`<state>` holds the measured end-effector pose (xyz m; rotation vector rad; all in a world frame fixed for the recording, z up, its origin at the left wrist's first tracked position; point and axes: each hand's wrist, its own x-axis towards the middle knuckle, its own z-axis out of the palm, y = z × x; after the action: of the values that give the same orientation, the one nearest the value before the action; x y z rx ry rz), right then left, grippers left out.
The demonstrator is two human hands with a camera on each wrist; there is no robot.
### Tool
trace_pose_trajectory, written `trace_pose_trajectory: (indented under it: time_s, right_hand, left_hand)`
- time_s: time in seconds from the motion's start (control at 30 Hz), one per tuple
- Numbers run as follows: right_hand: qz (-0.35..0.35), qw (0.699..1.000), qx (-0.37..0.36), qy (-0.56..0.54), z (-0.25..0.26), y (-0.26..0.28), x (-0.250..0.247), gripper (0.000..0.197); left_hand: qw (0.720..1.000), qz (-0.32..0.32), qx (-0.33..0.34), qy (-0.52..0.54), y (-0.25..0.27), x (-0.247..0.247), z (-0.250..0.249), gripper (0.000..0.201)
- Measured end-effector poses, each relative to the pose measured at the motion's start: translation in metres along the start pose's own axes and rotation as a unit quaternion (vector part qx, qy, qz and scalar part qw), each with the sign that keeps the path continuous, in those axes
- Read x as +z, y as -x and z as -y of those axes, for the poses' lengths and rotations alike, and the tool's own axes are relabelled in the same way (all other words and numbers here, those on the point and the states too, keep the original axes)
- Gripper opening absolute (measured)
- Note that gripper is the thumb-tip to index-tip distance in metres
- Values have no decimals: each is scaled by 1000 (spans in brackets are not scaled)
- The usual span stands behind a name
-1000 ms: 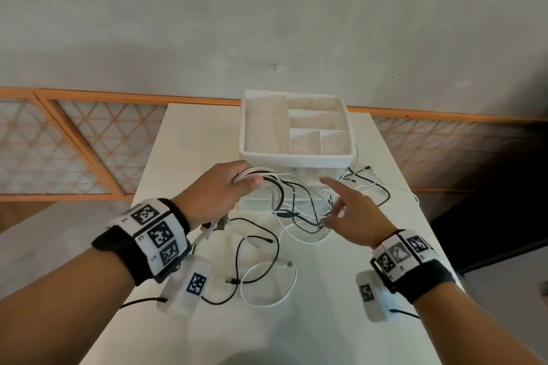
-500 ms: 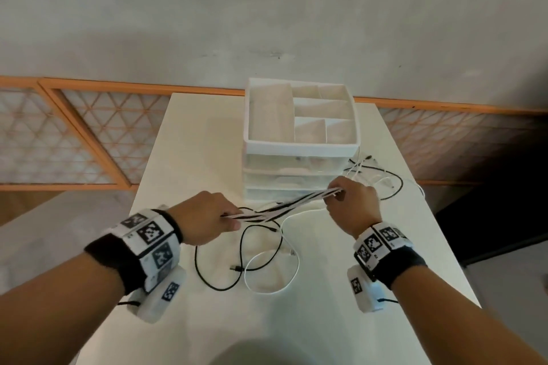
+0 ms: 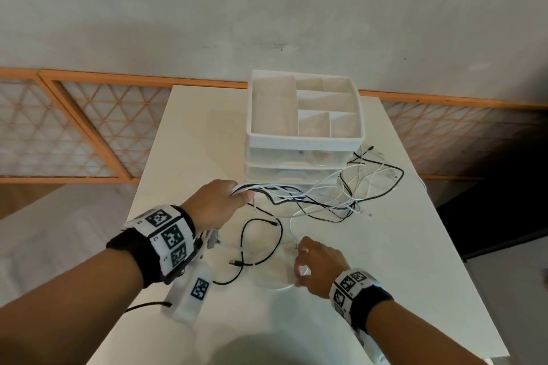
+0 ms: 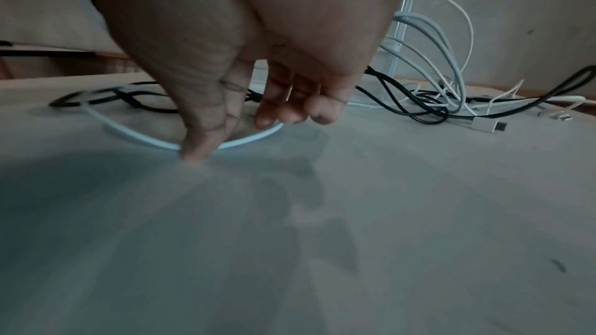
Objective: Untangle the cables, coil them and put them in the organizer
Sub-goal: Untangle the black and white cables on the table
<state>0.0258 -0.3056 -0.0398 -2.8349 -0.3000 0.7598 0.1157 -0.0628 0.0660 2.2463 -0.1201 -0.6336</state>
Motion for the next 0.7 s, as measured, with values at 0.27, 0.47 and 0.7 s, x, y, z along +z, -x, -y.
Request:
trace_pose_trajectory:
  time_s: [0.27,0.47,0.7]
  right_hand:
    - [-40,984,-75,158,5,1,2,24]
    - [-222,945,-129,-203,12,5,-75,9]
    - [-264,877,-157,-369,41,33,-170,25]
  left_hand:
    - [993,9,-16,117,7,3,-11,24]
    - [979,18,5,202,6,4,-16,18]
    - [938,12,98,332,1,5,-52,20]
